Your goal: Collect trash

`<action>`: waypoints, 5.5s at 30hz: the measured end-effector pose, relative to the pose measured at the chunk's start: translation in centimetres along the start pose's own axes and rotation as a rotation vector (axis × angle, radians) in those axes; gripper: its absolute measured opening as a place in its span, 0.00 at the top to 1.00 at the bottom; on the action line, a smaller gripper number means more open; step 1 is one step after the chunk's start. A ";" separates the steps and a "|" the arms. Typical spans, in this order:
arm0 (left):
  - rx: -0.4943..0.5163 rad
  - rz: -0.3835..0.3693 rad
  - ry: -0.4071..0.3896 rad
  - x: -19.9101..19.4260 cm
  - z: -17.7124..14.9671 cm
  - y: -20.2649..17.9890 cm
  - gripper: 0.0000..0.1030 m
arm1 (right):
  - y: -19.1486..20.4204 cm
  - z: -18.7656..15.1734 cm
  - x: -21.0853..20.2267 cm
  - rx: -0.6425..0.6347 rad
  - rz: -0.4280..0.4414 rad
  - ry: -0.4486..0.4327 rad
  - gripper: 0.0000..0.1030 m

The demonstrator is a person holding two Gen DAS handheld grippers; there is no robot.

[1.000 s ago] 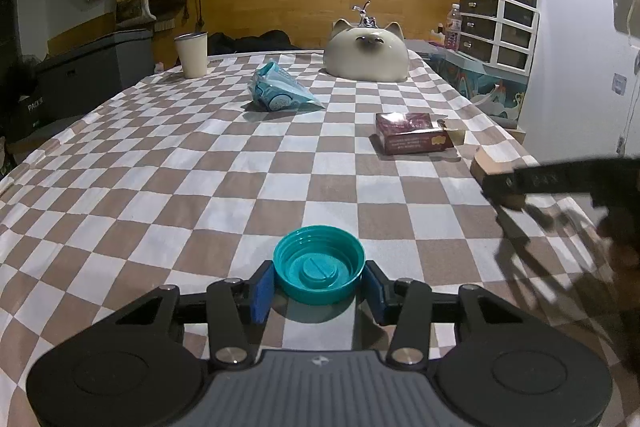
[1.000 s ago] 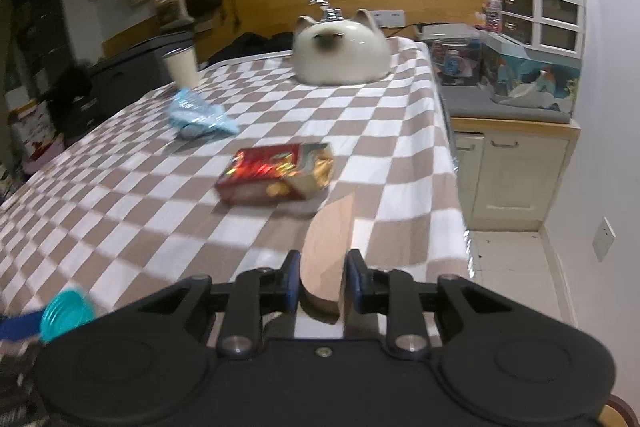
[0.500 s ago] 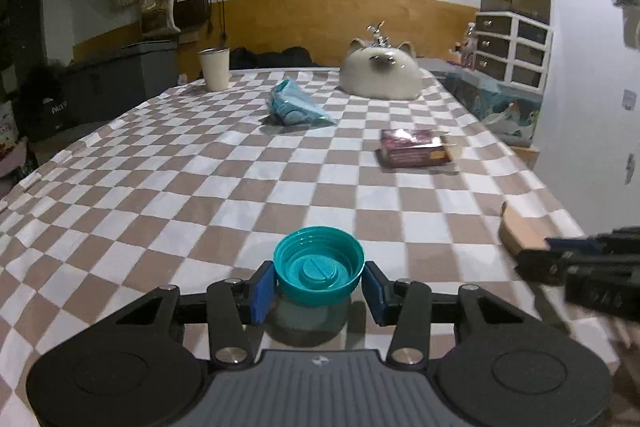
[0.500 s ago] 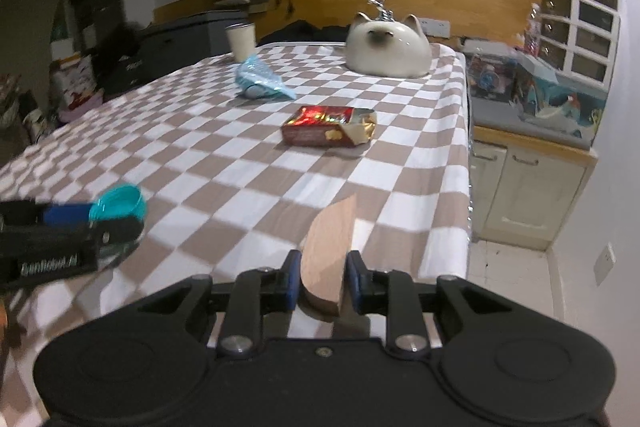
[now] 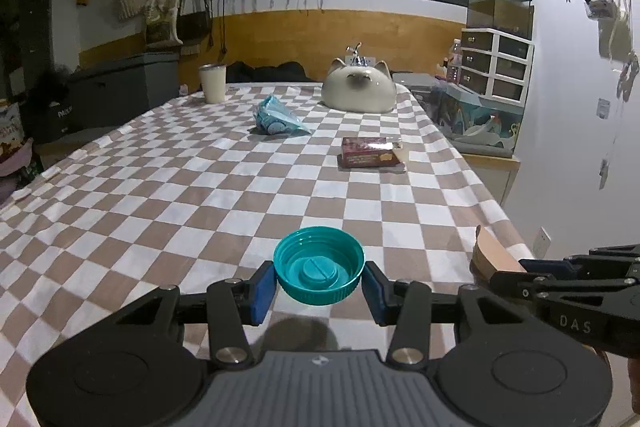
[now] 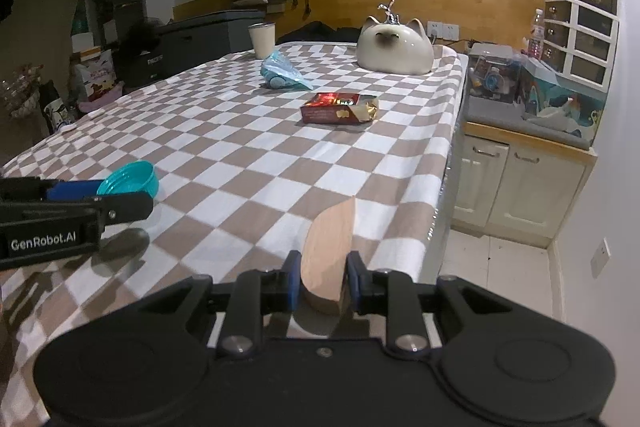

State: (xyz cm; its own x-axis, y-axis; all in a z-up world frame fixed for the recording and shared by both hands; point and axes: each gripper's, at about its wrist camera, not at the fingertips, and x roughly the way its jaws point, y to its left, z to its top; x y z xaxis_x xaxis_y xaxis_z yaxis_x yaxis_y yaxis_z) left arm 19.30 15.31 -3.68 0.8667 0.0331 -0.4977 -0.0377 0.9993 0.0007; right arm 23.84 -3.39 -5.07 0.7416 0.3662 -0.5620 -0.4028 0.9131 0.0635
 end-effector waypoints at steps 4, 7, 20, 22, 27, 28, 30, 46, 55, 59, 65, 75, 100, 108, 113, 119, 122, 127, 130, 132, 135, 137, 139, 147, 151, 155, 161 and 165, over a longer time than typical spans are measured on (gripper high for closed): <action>-0.010 -0.005 -0.016 -1.7 -0.5 -0.8 0.54 | -0.1 -0.4 -2.3 -0.008 0.006 -0.030 0.76; -0.013 -0.006 -0.027 -2.8 -0.7 -1.4 0.54 | -0.4 -0.6 -4.1 -0.008 0.007 -0.058 0.76; 0.005 -0.061 -0.061 -5.3 -1.3 -5.4 0.54 | -3.2 -2.1 -9.5 0.015 -0.037 -0.113 0.76; 0.014 -0.077 -0.063 -5.4 -1.4 -6.3 0.54 | -3.9 -2.5 -10.2 0.026 -0.047 -0.120 0.76; 0.044 -0.126 -0.064 -5.4 -1.3 -9.3 0.54 | -6.2 -3.5 -12.0 0.059 -0.084 -0.134 0.76; 0.051 -0.137 -0.064 -5.4 -1.3 -10.0 0.54 | -6.7 -3.7 -12.3 0.065 -0.093 -0.135 0.76; 0.064 -0.157 -0.062 -5.3 -1.4 -11.4 0.54 | -7.8 -4.2 -13.0 0.079 -0.110 -0.136 0.76; 0.142 -0.305 0.025 -2.9 -3.8 -21.4 0.54 | -16.8 -9.9 -15.8 0.214 -0.240 -0.092 0.76; 0.172 -0.345 0.108 -0.2 -6.2 -25.2 0.54 | -20.0 -13.3 -14.8 0.269 -0.267 -0.023 0.76; 0.181 -0.358 0.153 1.3 -7.0 -26.7 0.54 | -21.3 -14.8 -13.8 0.296 -0.270 0.015 0.76; 0.187 -0.367 0.234 4.1 -8.4 -28.3 0.54 | -23.1 -17.1 -11.8 0.339 -0.268 0.084 0.76; 0.198 -0.381 0.383 10.6 -10.7 -30.8 0.54 | -26.0 -20.0 -7.6 0.400 -0.263 0.210 0.76; 0.199 -0.397 0.755 22.0 -16.0 -33.7 0.53 | -30.2 -22.2 2.0 0.434 -0.176 0.458 0.76; 0.201 -0.380 0.762 23.1 -15.8 -33.3 0.42 | -30.5 -21.5 4.3 0.422 -0.148 0.492 0.76; 0.197 -0.362 0.759 23.4 -15.6 -32.9 0.36 | -30.5 -21.6 5.0 0.417 -0.123 0.521 0.75; 0.202 -0.356 0.768 23.2 -15.5 -32.9 0.32 | -30.4 -21.6 5.3 0.395 -0.111 0.574 0.68; 0.210 -0.354 0.767 23.0 -15.2 -33.1 0.29 | -30.4 -21.3 5.1 0.381 -0.103 0.583 0.68; 0.218 -0.351 0.752 22.5 -14.7 -33.0 0.25 | -30.3 -21.0 4.4 0.368 -0.116 0.592 0.66; 0.222 -0.349 0.734 22.2 -14.4 -33.0 0.21 | -30.4 -21.0 3.9 0.364 -0.125 0.593 0.65; 0.227 -0.346 0.725 21.9 -14.2 -32.8 0.20 | -30.4 -20.9 3.7 0.362 -0.132 0.593 0.64; 0.232 -0.341 0.714 21.5 -14.1 -32.7 0.17 | -30.4 -20.9 3.4 0.359 -0.139 0.589 0.63; 0.233 -0.340 0.709 21.3 -14.0 -32.6 0.15 | -30.2 -20.9 3.3 0.356 -0.145 0.588 0.61; 0.234 -0.337 0.704 21.0 -13.9 -32.5 0.13 | -30.1 -20.9 3.1 0.355 -0.151 0.585 0.57; 0.231 -0.320 0.686 20.0 -13.7 -31.8 0.03 | -29.6 -20.8 1.9 0.339 -0.179 0.569 0.42; 0.227 -0.316 0.683 19.3 -13.7 -31.3 0.00 | -29.4 -20.7 1.1 0.336 -0.188 0.555 0.34; 0.227 -0.309 0.675 18.6 -13.6 -30.7 0.00 | -29.1 -20.6 0.1 0.332 -0.202 0.540 0.28; 0.219 -0.307 0.650 17.1 -13.6 -29.7 0.00 | -28.6 -20.8 -1.4 0.328 -0.230 0.519 0.18; 0.221 -0.308 0.627 15.9 -13.6 -29.1 0.00 | -27.9 -20.9 -2.5 0.329 -0.248 0.501 0.16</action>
State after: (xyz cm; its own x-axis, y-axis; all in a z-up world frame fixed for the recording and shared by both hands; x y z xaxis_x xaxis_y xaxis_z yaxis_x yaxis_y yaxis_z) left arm 27.36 -13.50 -23.41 0.3719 -0.2000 -0.9065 0.3200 0.9443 -0.0771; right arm 22.02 -33.55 -22.70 0.4196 0.0821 -0.9040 -0.0069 0.9962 0.0873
